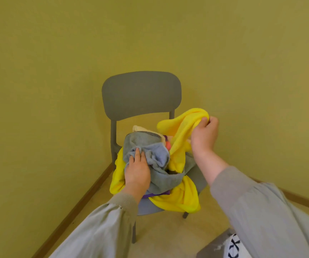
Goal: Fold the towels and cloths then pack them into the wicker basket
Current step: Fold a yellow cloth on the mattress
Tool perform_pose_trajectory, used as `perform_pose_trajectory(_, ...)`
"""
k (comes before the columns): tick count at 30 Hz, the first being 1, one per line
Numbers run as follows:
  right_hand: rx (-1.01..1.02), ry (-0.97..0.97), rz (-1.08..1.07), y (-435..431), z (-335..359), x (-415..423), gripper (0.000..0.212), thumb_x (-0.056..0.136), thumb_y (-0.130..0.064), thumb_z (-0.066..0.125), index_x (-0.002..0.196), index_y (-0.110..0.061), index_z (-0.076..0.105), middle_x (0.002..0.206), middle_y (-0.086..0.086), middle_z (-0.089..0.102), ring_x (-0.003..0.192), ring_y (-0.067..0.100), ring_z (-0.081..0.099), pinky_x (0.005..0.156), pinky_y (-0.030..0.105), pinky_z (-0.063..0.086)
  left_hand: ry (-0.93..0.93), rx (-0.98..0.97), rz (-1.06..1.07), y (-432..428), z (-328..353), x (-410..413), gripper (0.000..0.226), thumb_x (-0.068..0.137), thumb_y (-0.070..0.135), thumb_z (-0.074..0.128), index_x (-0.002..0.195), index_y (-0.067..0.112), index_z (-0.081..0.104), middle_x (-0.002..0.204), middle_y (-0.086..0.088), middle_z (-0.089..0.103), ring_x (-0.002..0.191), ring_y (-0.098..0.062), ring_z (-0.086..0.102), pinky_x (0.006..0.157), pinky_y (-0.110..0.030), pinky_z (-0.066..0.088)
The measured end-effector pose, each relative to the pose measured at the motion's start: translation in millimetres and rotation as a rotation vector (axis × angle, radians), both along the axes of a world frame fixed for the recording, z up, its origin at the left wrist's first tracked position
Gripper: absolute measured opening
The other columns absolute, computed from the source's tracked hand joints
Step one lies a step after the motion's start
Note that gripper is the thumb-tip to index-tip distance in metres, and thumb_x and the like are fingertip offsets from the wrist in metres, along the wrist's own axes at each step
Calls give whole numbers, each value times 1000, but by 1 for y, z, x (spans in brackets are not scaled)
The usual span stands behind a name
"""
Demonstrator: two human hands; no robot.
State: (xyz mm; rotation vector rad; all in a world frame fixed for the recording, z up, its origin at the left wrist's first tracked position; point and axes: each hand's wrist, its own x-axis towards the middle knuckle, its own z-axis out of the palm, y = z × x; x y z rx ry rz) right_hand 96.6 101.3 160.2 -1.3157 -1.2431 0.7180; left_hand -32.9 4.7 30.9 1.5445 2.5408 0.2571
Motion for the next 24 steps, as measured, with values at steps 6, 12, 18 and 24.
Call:
perform_pose_trajectory(6, 43, 48, 167, -14, 39, 15, 17, 101, -17, 36, 97, -8, 49, 77, -2, 46, 78, 21, 48, 67, 27, 35, -176, 27, 3, -5, 25, 9, 62, 102, 35, 36, 153, 20, 5, 160, -10, -8, 146, -34, 6, 112, -40, 31)
perform_pose_trajectory(12, 3, 34, 249, -31, 65, 36, 14, 97, -20, 48, 93, -10, 56, 88, 5, 57, 83, 22, 55, 78, 38, 49, -304, 232, -39, -13, 72, 33, 62, 93, 30, 55, 148, 22, 28, 159, -5, 12, 146, -27, 11, 114, -45, 25)
perform_pose_trajectory(18, -105, 52, 229, -50, 76, 65, 10, 89, -18, 56, 83, -10, 60, 77, 4, 59, 73, 22, 54, 72, 38, 50, -867, 506, -98, -28, 129, 87, 40, 94, 15, 46, 135, 18, 48, 133, 4, 51, 115, -9, 47, 87, -21, 36)
perform_pose_trajectory(24, -143, 19, 222, -73, 80, 103, 11, 87, -16, 58, 77, -11, 59, 64, 0, 53, 56, 14, 46, 57, 27, 39, -728, 518, -135, -47, 156, 125, 53, 84, 35, 69, 131, 23, 50, 120, 9, 56, 108, -9, 54, 91, -28, 48)
